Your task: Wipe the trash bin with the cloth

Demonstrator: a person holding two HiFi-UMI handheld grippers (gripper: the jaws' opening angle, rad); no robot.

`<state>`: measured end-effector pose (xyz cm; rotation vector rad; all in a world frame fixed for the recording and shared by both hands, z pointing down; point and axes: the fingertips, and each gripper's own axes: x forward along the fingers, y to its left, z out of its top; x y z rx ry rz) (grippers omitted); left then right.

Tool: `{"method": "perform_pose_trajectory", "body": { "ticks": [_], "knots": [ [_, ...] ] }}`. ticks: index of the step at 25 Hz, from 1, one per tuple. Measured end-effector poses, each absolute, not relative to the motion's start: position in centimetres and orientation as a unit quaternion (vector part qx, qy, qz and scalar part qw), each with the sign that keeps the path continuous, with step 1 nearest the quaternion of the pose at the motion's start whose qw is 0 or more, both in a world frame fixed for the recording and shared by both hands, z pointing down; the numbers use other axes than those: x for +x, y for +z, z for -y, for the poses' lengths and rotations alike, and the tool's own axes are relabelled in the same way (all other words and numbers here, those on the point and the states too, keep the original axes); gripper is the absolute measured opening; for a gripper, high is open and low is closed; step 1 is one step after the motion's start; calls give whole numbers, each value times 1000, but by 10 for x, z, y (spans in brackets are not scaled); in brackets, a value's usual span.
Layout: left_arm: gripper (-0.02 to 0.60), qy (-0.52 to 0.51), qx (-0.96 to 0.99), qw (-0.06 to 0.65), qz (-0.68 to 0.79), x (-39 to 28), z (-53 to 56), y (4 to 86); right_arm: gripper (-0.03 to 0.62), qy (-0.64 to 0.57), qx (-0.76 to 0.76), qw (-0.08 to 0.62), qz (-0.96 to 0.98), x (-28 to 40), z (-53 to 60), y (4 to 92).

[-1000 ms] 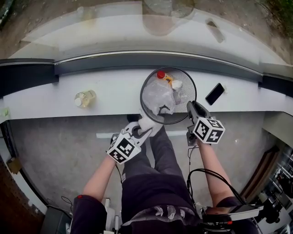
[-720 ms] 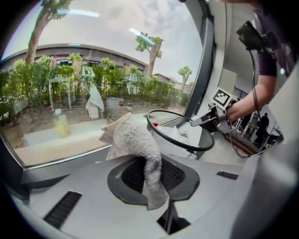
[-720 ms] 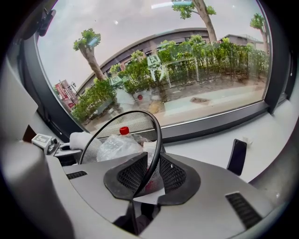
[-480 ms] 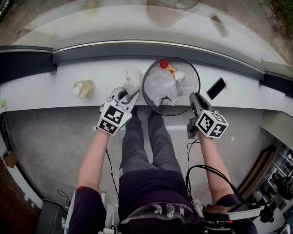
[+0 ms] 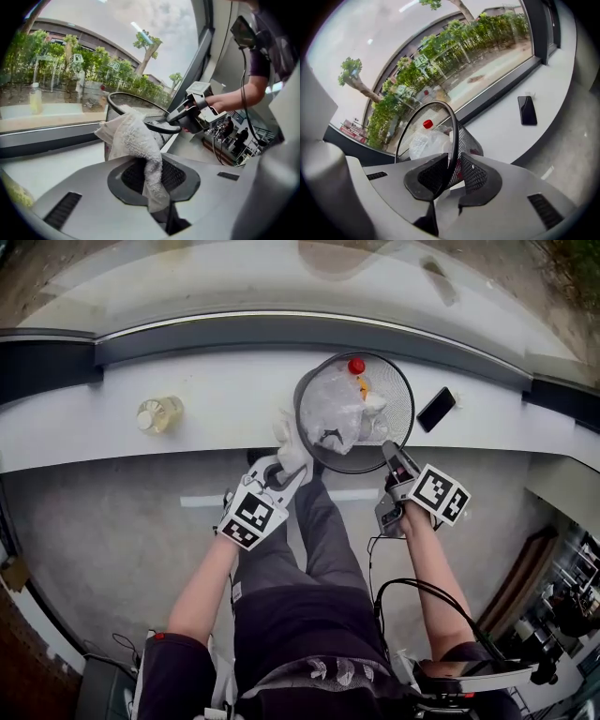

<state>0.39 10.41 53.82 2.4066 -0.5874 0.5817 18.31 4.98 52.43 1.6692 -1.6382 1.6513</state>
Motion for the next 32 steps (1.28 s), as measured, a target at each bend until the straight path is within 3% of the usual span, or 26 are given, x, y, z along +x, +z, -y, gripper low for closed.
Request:
{"method": "perform_pose_trajectory", "body": {
  "ticks": [6,10,18,25,28,32],
  "knots": [
    [35,215,924,262,178,51,-134,529,84,625,549,83,549,179,-69,521],
    [35,220,909,264,238,37,-128,532,98,630,502,78,588,181,-67,520],
    [35,198,846,247,429,-68,-61,513,136,485,473,203,707,211,-22,496],
    [35,212,870,192,403,-35,-40,520,152,449,452,298,711,197,7,522],
    [35,222,883,179,372,-8,-54,525,83,492,504,249,664,204,-1,528],
    [35,231,888,184,353,13,-86,530,63,566,581,146,567,221,-22,525]
  ]
}}
